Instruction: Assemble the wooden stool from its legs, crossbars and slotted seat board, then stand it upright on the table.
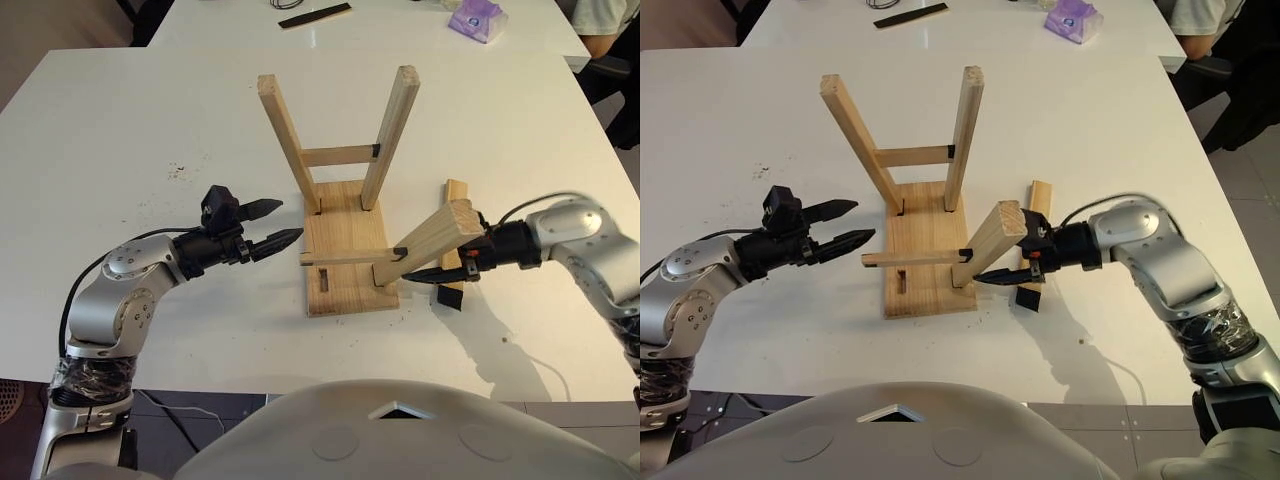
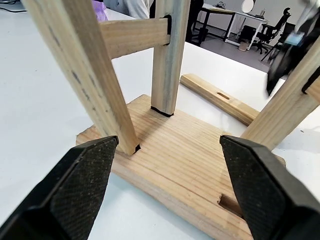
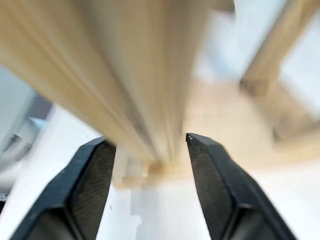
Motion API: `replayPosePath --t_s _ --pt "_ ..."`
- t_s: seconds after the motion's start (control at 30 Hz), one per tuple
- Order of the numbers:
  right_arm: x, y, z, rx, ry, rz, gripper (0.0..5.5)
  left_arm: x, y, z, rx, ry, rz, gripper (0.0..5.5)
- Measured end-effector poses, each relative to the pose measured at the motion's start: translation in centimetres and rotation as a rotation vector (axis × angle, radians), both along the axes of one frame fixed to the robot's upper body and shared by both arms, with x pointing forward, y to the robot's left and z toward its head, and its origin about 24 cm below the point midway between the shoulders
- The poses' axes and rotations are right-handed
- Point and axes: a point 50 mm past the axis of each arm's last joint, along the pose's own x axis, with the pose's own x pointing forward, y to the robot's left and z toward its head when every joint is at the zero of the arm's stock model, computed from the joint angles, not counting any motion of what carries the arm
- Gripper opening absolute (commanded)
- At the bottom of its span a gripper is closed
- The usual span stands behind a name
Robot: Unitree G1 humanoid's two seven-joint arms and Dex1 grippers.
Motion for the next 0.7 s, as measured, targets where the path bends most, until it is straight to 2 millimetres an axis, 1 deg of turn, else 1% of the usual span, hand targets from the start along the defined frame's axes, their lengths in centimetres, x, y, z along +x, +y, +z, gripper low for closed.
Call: replayPosePath --t_s 0.03,0.1,0.13,0.17,0.2,0.23,0.3,0.37,0.4,0.47,0.57,0.6,0.7 --pt "0.1 -0.1 0.1 -0.036 -0.041 -0.008 3.17 0.0 0.0 0.0 -0.003 -0.002 0.001 3.77" --pt "0.3 -1.0 -0.3 -0.181 -0.127 -0.027 3.17 -0.1 0.0 -0.1 -0.005 -0.002 0.005 3.77" --pt "0.0 -2.0 -0.8 -0.293 -0.173 -0.021 3.17 -0.2 -0.1 -0.2 -0.005 0.0 0.01 3.77" --pt "-0.6 -3.0 -1.3 -0.372 -0.182 -0.025 3.17 -0.4 0.0 -0.3 -0.004 0.002 0.021 3.77" --pt "-1.1 -3.6 -1.7 -0.396 -0.175 -0.039 3.17 -0.6 0.0 -0.5 -0.003 0.01 0.026 3.77" --pt "-1.4 -3.7 -1.6 -0.391 -0.187 -0.064 3.17 -0.8 0.0 -0.6 -0.003 0.016 0.03 3.77" --pt "-1.7 -4.0 -0.9 -0.36 -0.229 -0.194 3.43 -1.1 0.0 -0.6 0.0 0.012 0.04 3.77" --pt "-2.0 -4.6 -0.1 -0.317 -0.283 -0.407 3.68 -1.6 0.3 -0.5 0.006 0.012 0.063 3.77" --pt "-2.4 -4.6 0.0 -0.29 -0.286 -0.509 3.68 -2.0 0.5 -0.6 0.009 0.017 0.082 3.77" --pt "-3.9 -4.0 -0.2 -0.217 -0.228 -0.669 3.68 -2.7 1.0 -0.9 0.018 0.032 0.115 3.77" --pt "-6.6 -2.2 -1.0 -0.126 -0.076 -0.824 3.68 -3.4 1.3 -1.1 0.026 0.044 0.152 3.77" --pt "-7.2 -2.0 -1.3 -0.124 -0.043 -0.86 3.68 -3.4 1.4 -1.0 0.028 0.042 0.159 3.77" --pt "-8.2 -2.1 -2.3 -0.154 0.02 -0.965 3.68 -3.3 1.5 -0.8 0.031 0.029 0.176 3.77"
